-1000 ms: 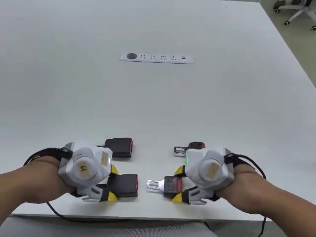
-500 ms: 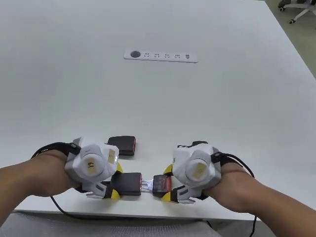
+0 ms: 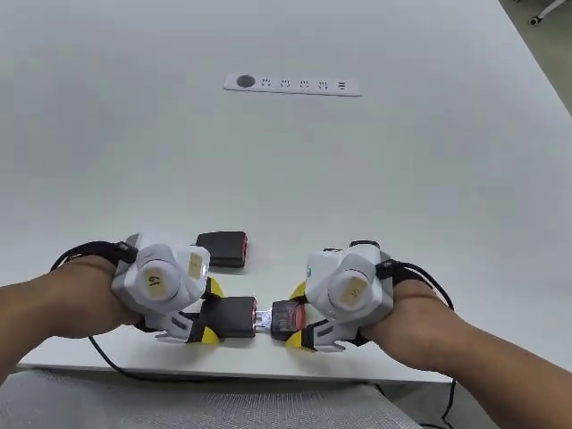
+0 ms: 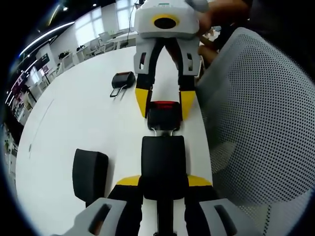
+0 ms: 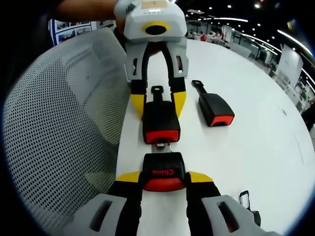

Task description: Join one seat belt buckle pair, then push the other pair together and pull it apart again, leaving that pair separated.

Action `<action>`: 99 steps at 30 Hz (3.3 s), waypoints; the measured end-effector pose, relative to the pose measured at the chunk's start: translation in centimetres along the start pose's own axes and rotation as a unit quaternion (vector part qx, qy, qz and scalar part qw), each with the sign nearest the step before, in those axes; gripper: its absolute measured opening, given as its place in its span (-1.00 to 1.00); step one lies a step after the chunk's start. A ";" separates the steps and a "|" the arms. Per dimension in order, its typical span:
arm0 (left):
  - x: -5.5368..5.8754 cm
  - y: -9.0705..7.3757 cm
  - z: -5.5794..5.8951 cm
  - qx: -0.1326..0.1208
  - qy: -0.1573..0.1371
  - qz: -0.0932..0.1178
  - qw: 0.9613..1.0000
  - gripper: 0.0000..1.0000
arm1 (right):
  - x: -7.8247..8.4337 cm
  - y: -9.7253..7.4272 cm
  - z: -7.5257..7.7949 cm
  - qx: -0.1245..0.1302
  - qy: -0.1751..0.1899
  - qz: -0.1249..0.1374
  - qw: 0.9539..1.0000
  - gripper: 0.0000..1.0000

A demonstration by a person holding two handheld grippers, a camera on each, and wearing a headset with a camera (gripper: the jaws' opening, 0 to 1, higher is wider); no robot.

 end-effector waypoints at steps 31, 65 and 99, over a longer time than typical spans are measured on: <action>-0.1 -0.1 0.0 -0.006 -0.005 0.007 1.000 -0.34 | -0.9 1.4 0.1 0.006 -0.008 0.009 1.000 -0.39; 0.2 -0.2 0.0 -0.009 -0.020 0.009 1.000 -0.35 | -1.2 0.7 -0.2 0.013 -0.009 -0.003 1.000 -0.40; 0.5 -1.6 0.0 -0.030 -0.050 -0.001 0.998 -0.20 | -1.2 0.1 -0.4 0.018 -0.008 0.019 1.000 -0.21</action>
Point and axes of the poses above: the centre of the closed fingertips' face, and the gripper's own axes: y roughly forward along the fingers, z roughly to its right, x roughly out of its underside, the point moved 10 cm from there along -y, roughly backward along the fingers, and after that the axes turned 8 degrees about y, right-handed, at the moved point
